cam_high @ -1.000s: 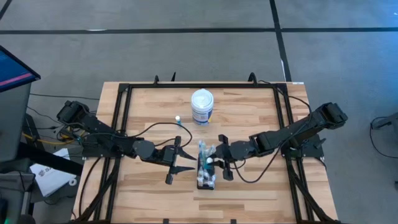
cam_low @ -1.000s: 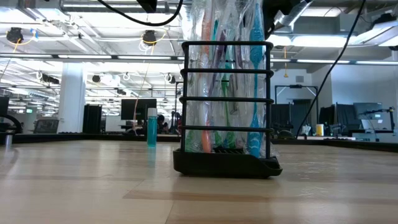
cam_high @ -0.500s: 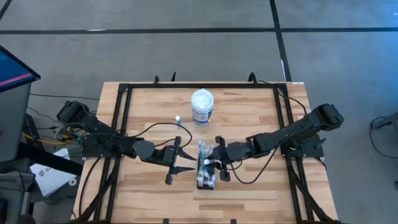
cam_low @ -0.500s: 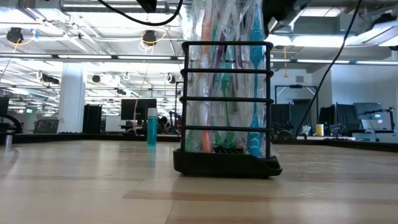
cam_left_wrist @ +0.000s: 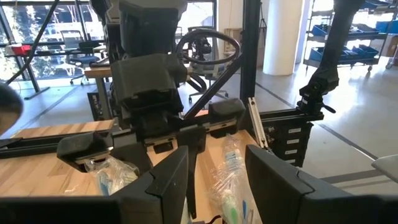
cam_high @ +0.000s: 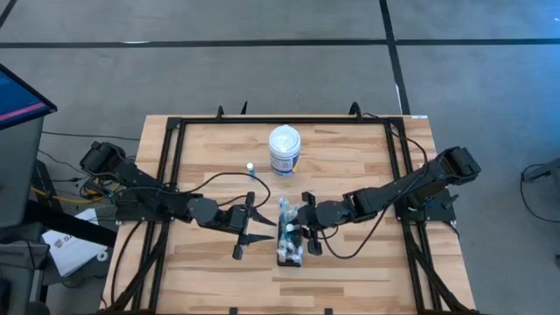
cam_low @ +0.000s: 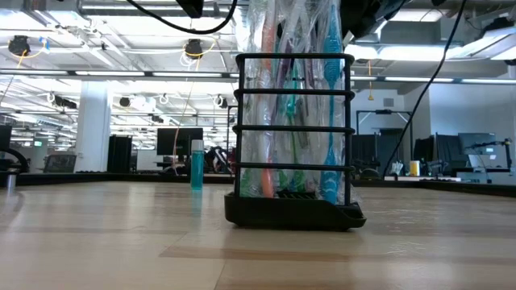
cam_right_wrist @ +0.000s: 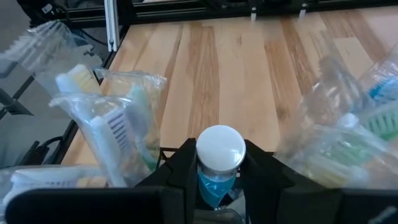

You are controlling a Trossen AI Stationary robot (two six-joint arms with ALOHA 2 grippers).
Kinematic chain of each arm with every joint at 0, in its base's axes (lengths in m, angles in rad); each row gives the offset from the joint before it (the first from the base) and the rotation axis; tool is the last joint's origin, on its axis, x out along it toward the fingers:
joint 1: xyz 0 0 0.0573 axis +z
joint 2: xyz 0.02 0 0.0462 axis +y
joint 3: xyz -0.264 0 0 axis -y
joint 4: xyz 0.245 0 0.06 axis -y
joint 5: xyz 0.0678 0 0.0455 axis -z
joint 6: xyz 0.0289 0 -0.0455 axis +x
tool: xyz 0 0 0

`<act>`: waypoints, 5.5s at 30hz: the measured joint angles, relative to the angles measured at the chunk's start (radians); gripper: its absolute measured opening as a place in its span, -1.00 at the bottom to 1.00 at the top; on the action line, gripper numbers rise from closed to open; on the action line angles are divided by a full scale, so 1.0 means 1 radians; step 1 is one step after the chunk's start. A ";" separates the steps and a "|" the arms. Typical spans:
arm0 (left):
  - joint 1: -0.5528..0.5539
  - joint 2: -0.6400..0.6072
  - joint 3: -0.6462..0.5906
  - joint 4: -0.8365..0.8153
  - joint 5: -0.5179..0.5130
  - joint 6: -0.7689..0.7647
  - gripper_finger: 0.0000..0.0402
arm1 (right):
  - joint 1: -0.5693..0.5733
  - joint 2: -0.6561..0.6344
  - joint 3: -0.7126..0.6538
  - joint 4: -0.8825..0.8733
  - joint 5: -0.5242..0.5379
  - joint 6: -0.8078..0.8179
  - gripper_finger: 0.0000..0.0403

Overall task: Pick & Place toothbrushing station
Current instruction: Put the right blue mouthwash into the black mesh organizer, then put the blue mouthwash into the black mesh organizer

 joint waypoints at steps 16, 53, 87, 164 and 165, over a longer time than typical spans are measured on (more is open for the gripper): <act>-0.001 0.000 0.000 -0.008 -0.005 0.000 -0.24 | 0.001 0.065 0.001 0.054 -0.014 0.000 -0.57; -0.001 0.000 0.000 -0.017 0.000 -0.008 -0.24 | -0.016 0.180 0.000 0.111 -0.077 0.012 -0.57; -0.001 0.000 0.000 -0.018 -0.004 -0.008 -0.24 | -0.019 0.082 0.000 0.080 -0.077 -0.009 -0.40; 0.478 0.000 0.000 -0.538 -0.344 -0.300 -0.24 | -0.082 -0.206 0.000 -0.458 -0.038 0.003 -0.41; 0.489 0.000 0.000 -0.556 -0.328 -0.312 -0.24 | -0.087 -0.206 0.000 -0.465 -0.038 0.003 -0.41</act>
